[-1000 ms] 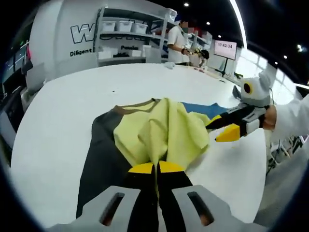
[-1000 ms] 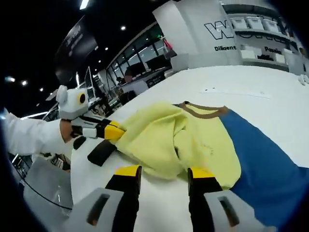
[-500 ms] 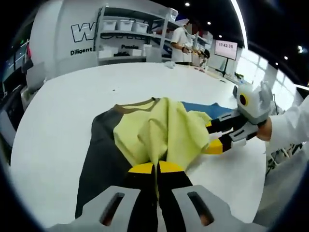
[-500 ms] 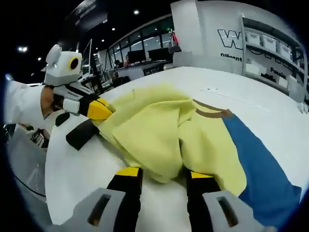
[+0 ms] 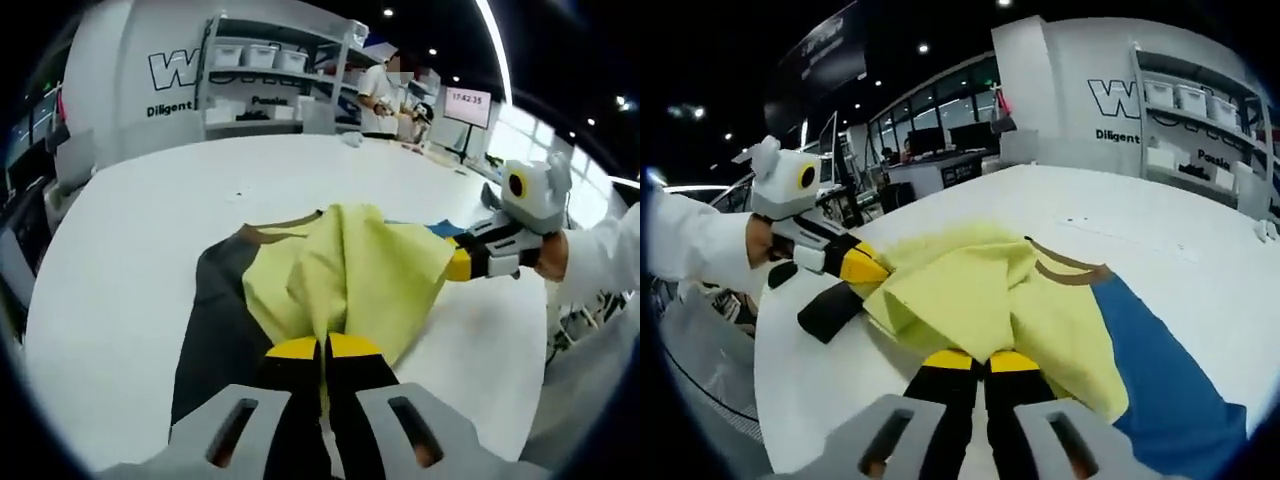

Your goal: Fold the garment on the visible template until the final outline fits inside the template.

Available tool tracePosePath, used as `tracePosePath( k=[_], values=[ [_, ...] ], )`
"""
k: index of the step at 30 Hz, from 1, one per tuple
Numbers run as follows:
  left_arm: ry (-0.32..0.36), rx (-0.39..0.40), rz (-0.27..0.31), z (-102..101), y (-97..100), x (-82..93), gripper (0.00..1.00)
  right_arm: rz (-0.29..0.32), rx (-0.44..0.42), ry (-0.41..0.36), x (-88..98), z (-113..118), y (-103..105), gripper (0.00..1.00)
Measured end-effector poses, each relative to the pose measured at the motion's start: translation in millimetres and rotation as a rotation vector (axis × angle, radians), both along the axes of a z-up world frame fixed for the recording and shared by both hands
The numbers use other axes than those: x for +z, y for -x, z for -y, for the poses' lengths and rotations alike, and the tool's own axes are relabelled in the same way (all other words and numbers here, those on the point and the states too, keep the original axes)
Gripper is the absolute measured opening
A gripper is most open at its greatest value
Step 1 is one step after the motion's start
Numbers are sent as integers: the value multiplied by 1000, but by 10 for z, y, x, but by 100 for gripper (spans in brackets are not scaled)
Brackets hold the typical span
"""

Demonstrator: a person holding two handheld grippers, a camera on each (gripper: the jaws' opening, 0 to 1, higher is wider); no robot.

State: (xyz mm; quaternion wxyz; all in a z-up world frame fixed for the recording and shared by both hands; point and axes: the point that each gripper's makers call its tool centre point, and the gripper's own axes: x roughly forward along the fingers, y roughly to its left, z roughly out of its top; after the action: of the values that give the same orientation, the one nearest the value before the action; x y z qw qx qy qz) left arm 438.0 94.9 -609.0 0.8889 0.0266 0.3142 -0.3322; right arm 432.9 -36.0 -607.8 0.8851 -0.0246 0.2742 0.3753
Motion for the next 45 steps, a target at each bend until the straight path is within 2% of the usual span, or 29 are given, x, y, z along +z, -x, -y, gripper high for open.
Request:
tracePosePath(
  k=[3, 8, 13, 17, 18, 20, 25, 30, 32, 34, 45],
  values=[
    [3, 2, 9, -20, -34, 57, 0, 3, -7, -2, 136, 72, -28, 0],
    [7, 1, 24, -31, -112, 158, 0, 8, -13, 45, 275, 154, -130, 0],
    [9, -8, 40, -15, -215, 294, 0, 32, -19, 90, 503, 217, -266, 0],
    [4, -16, 48, -18, -316, 364, 0, 73, -1, 188, 603, 301, -394, 0],
    [2, -17, 49, -17, -337, 369, 0, 88, 8, 228, 609, 334, -434, 0],
    [-5, -18, 51, -14, -408, 373, 0, 102, 18, 262, 609, 356, -487, 0],
    [-30, -8, 47, -25, -574, 330, 0, 124, 24, 334, 545, 440, -651, 0],
    [-58, 6, 37, -46, -680, 253, 0, 118, 35, 391, 350, 450, -774, 0],
    [-82, 10, 11, -54, -708, 137, 0, 111, 39, 416, 247, 461, -796, 0],
    [-98, 11, 8, -54, -716, 87, 0, 101, 44, 422, 171, 462, -803, 0],
    [-132, 7, -12, -81, -732, -119, 0, 36, 55, 451, -193, 530, -768, 0]
  ],
)
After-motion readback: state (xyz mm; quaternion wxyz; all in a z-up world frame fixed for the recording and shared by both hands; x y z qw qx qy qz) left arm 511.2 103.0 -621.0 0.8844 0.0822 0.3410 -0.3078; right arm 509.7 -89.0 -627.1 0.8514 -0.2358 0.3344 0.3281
